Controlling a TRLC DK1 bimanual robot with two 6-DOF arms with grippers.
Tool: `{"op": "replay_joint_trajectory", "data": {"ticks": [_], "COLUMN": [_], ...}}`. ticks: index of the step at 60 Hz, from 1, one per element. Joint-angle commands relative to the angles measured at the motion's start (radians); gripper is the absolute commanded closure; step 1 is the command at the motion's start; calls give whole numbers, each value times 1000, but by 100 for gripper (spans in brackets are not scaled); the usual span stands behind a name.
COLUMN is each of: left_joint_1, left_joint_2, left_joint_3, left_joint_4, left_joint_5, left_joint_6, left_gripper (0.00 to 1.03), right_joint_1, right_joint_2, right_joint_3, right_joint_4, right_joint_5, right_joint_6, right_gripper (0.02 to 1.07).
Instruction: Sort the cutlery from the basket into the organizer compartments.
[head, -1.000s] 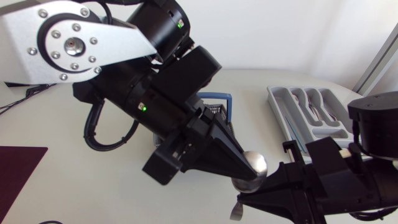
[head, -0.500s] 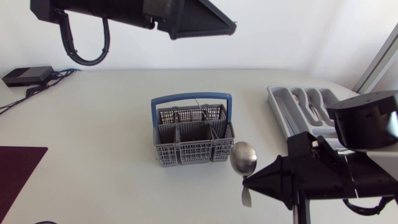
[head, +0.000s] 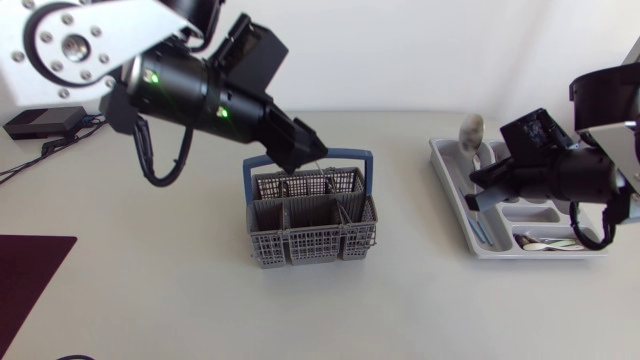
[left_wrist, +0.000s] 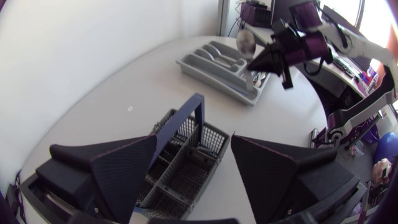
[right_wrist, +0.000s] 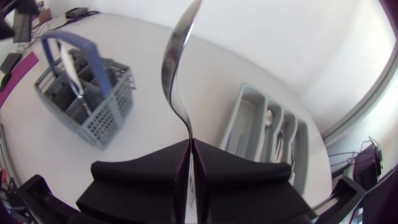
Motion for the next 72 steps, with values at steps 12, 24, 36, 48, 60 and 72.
{"op": "replay_joint_trajectory", "data": {"ticks": [12,24,36,48,60,72], "left_joint_1": [-52,-75,-81,-81,-80,-81], "left_joint_2": [-7,21,28,30,44,42], "left_joint_3": [-122,-150,-153,-165,-167,-164], "left_joint_4": [35,39,41,50,53,51], "left_joint_5": [-116,-147,-162,-162,-162,-162], "left_joint_6": [12,9,14,15,17,15], "left_gripper": [23,23,23,23,23,23], "right_joint_1": [-169,-184,-201,-210,-215,-232], "right_joint_2": [350,568,729,830,952,1037], "right_joint_3": [216,383,550,636,722,783], "right_joint_4": [82,93,79,47,-4,-30], "right_joint_5": [94,204,269,304,342,345], "right_joint_6": [80,121,147,158,158,161], "right_gripper": [102,101,101,102,101,101]}}
